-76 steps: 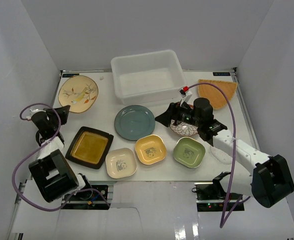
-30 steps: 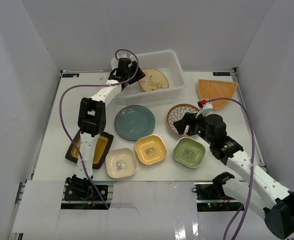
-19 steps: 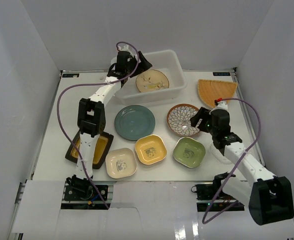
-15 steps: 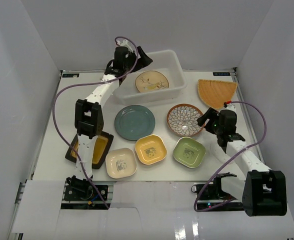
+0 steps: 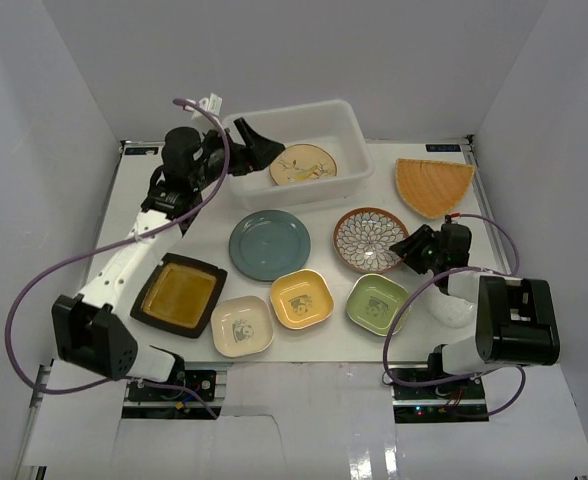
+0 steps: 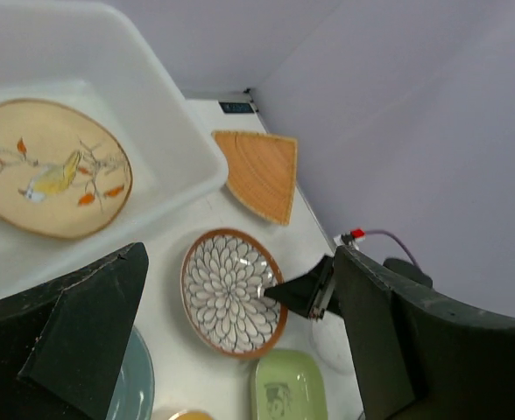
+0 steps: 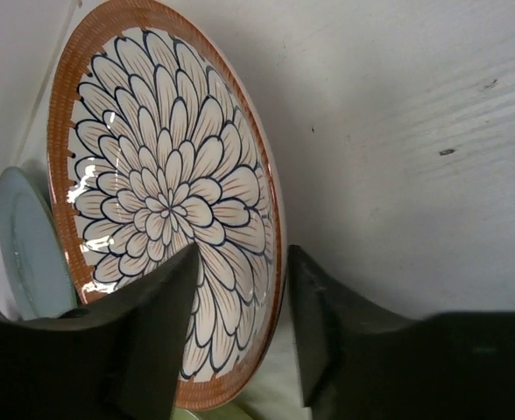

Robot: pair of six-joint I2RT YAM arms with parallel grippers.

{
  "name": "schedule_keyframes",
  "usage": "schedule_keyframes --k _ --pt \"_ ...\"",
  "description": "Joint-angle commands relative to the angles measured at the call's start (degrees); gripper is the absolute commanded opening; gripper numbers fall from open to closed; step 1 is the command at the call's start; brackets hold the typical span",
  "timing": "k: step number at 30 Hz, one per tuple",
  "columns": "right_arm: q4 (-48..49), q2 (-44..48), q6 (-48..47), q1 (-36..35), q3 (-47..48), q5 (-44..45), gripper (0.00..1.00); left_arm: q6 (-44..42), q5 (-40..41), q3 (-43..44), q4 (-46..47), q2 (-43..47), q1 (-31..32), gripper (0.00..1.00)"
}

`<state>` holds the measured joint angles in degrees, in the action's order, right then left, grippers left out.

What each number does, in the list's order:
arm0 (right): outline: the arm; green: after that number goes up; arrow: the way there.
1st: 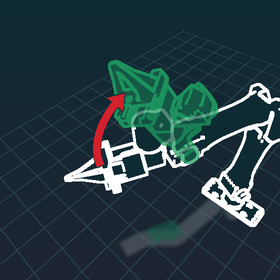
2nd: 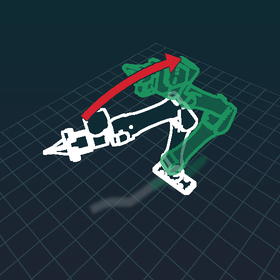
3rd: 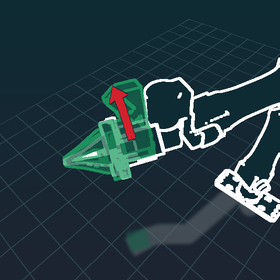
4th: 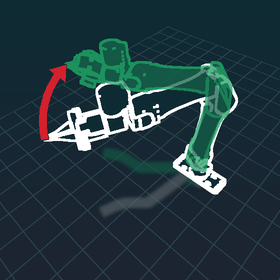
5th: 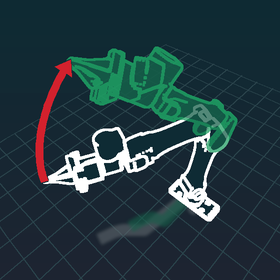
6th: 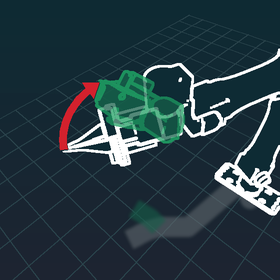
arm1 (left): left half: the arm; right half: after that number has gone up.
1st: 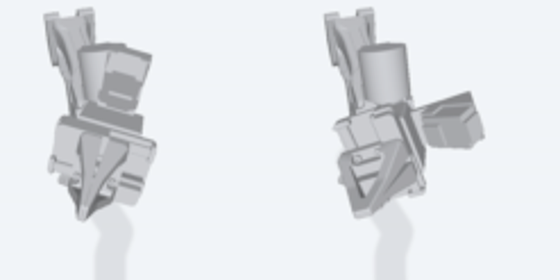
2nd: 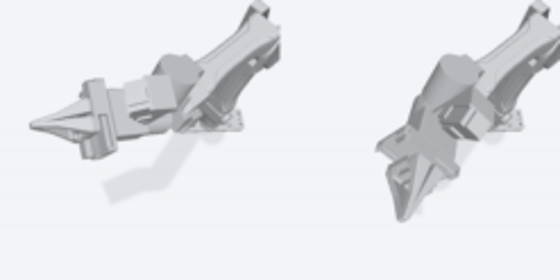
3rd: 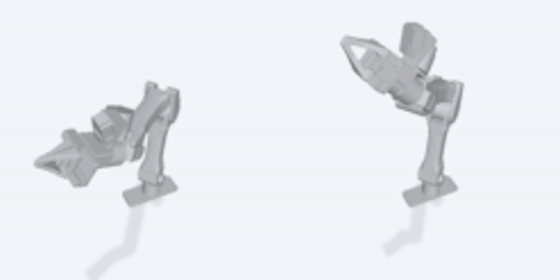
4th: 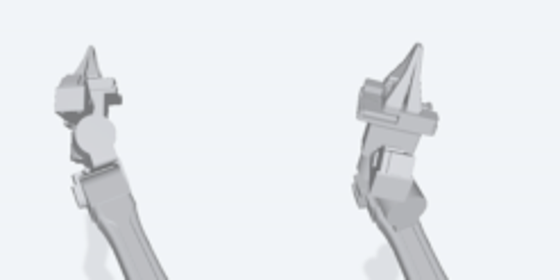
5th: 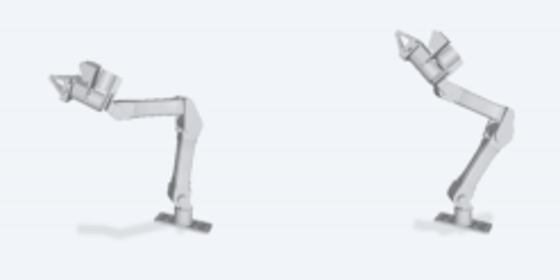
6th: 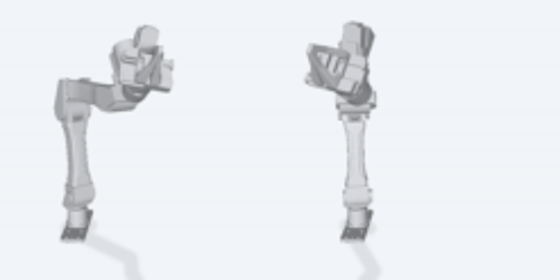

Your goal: Place the plates into the plastic bin on the countertop

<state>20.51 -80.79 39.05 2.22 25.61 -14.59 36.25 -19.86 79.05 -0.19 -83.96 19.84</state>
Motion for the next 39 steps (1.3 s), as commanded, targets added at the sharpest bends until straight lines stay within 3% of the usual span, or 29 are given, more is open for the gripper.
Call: schedule_keyframes --k 1,2,3,7,11,16,20,24,28,39 --pt "8.66 -2.87 5.06 0.51 0.67 -2.99 0.46 -0.83 -1.5 -8.64 -3.49 6.42 0.38 0.98" --pt "10.58 -3.83 5.86 0.51 0.24 -2.9 0.4 -1.53 -2.02 -9.52 -4.98 7.66 0.38 0.98" --pt "11.64 -4.11 6.56 0.51 -0.03 -2.55 0.27 -2.4 -2.2 -11.44 -7.52 8.98 0.47 0.98" --pt "12.54 1.92 7.89 0.51 -1.78 0.26 0.09 -12.31 1.3 -14.7 -17.55 16.01 0.47 0.98" --pt "7.54 13.01 6.14 0.68 -1.62 3.51 0.08 -14.02 8.95 -22.78 -21.61 27.67 0.38 0.97" --pt "-4.57 27.41 2.09 0.68 6.81 5.89 0.08 -12.08 15.62 -33.32 -19.6 37.81 0.47 0.97" --pt "-8.73 28.24 0.85 0.33 16.74 1.77 0.08 -12.69 17.39 -36.41 -17.39 40.63 0.64 0.96" --pt "-9.7 20.17 -0.28 -5.61 27.81 1.13 0.08 -13.48 18.98 -37.47 -16.43 40.81 2.92 0.96" --pt "-9.79 5.09 -2.39 -10.99 44.38 2.11 0.08 -14.54 22.66 -37.39 -17.3 41.86 5.65 0.96" --pt "-20.42 -33.24 -4.24 -16.45 85.61 1.06 0.08 -14.8 25.04 -37.65 -18.09 40.9 6.71 0.95"
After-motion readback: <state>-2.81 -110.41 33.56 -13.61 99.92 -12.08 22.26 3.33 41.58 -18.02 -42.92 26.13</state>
